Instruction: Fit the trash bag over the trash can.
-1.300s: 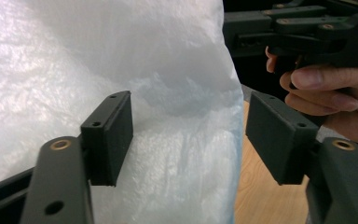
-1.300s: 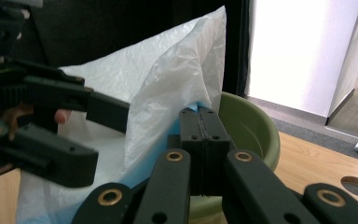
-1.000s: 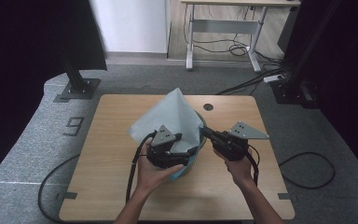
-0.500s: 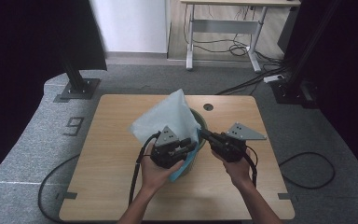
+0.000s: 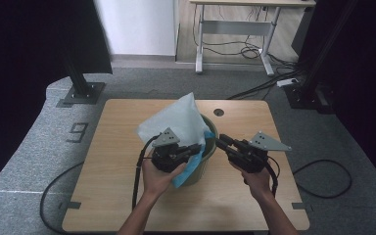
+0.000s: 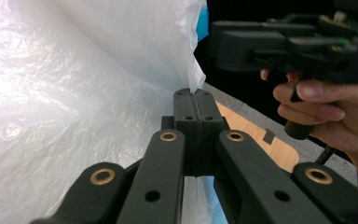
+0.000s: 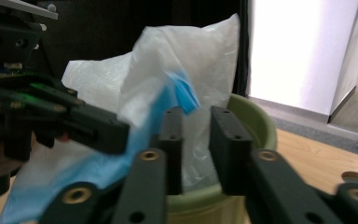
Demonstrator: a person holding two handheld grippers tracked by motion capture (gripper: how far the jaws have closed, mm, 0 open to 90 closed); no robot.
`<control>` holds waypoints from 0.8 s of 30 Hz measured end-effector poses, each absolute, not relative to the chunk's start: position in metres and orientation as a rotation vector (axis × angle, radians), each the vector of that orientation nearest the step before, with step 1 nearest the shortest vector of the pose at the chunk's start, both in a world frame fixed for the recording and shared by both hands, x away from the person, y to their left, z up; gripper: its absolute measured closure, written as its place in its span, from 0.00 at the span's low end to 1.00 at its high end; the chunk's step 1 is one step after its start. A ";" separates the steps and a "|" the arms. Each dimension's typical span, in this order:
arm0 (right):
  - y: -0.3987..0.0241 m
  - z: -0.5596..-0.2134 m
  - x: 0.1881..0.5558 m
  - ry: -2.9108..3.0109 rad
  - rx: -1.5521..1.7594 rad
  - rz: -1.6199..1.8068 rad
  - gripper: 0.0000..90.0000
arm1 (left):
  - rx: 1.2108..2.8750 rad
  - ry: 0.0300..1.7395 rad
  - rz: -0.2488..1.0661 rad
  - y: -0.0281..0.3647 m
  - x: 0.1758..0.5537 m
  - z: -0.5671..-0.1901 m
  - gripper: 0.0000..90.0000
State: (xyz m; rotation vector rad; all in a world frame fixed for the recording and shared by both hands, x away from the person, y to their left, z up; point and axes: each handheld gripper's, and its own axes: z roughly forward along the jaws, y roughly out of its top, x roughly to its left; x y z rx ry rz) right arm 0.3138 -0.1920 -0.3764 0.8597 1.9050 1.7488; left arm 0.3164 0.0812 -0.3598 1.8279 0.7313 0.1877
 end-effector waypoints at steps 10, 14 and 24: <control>-0.189 -0.387 0.309 1.959 0.797 1.783 0.73 | 1.772 0.697 0.094 0.097 0.317 -0.354 1.00; -0.185 -0.386 0.310 1.958 0.787 1.794 0.75 | 1.780 0.677 0.071 0.095 0.315 -0.355 1.00; -0.178 -0.380 0.316 1.946 0.771 1.852 0.84 | 1.784 0.653 0.035 0.095 0.312 -0.355 1.00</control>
